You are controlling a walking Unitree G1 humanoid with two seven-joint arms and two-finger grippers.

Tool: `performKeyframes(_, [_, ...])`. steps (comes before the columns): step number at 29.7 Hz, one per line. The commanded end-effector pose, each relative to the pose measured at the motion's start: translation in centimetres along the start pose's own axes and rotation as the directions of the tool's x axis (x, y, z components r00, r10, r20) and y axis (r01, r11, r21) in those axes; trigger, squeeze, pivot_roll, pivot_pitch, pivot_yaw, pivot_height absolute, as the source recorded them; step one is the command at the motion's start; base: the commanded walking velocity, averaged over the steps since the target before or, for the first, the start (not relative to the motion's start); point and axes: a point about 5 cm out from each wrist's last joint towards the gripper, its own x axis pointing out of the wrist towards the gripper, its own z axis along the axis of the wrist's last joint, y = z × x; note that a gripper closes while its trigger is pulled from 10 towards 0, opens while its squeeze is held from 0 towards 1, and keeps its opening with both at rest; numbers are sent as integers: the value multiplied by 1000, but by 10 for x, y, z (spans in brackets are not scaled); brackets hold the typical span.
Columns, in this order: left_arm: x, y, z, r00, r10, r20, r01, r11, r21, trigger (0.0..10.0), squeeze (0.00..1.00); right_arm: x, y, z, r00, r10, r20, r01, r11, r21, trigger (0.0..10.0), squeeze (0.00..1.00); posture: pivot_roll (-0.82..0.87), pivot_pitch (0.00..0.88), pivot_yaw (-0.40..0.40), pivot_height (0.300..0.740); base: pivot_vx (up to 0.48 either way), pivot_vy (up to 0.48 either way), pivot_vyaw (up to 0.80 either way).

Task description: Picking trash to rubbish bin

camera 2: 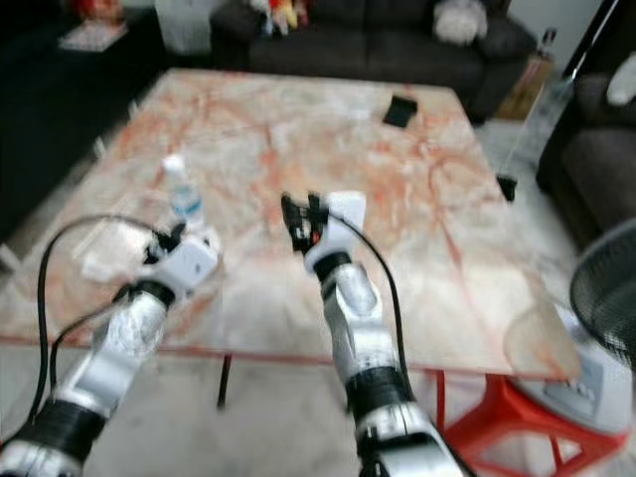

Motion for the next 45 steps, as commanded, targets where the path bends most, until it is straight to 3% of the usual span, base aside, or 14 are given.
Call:
performKeyframes(1, [-1,4,2,1000,0,26,0,1000,1,10000,0,5,7,8,999,21,26,-21,1000,1,10000,0,54,72,-71,740,0,0,0])
performKeyframes(7, [-4,2,4,999,-13,34,13,1000,-2,10000,0,5,7,7,999,26,23,-26,1000,2,10000,0,53,76,-72,740,0,0,0])
performKeyframes(12, [-7,1,-4,1000,-25,-10,25,999,25,10000,0,4,8,7,999,32,18,-32,999,3,10000,0,54,80,-74,740,0,0,0])
performKeyframes(23, [6,14,-14,995,-45,-89,57,988,140,10000,0,2,8,7,999,35,11,-35,999,6,10000,0,41,100,-81,740,0,0,0])
performKeyframes(28, [0,6,-9,988,-106,-110,128,969,213,10000,0,-1,6,5,1000,25,7,-25,1000,7,10000,0,38,115,-85,740,0,0,0])
performKeyframes(33, [-3,-1,-8,984,-135,-117,158,962,224,10000,0,-1,6,5,1000,23,1,-23,1000,11,10000,0,42,119,-89,740,0,0,0])
performKeyframes(43, [0,13,-16,980,-31,-196,78,968,238,10000,0,1,6,6,1000,25,0,-25,1000,10,10000,0,36,103,-89,740,0,0,0])
performKeyframes(44, [1,15,-16,980,-14,-198,63,968,243,10000,1000,1,5,6,1000,24,1,-24,1000,10,10000,0,36,100,-89,740,0,0,0])
performKeyframes(45, [1,16,-16,980,-3,-197,53,968,246,10000,1000,1,5,7,1000,23,1,-23,1000,10,10000,0,36,100,-89,740,0,0,0])
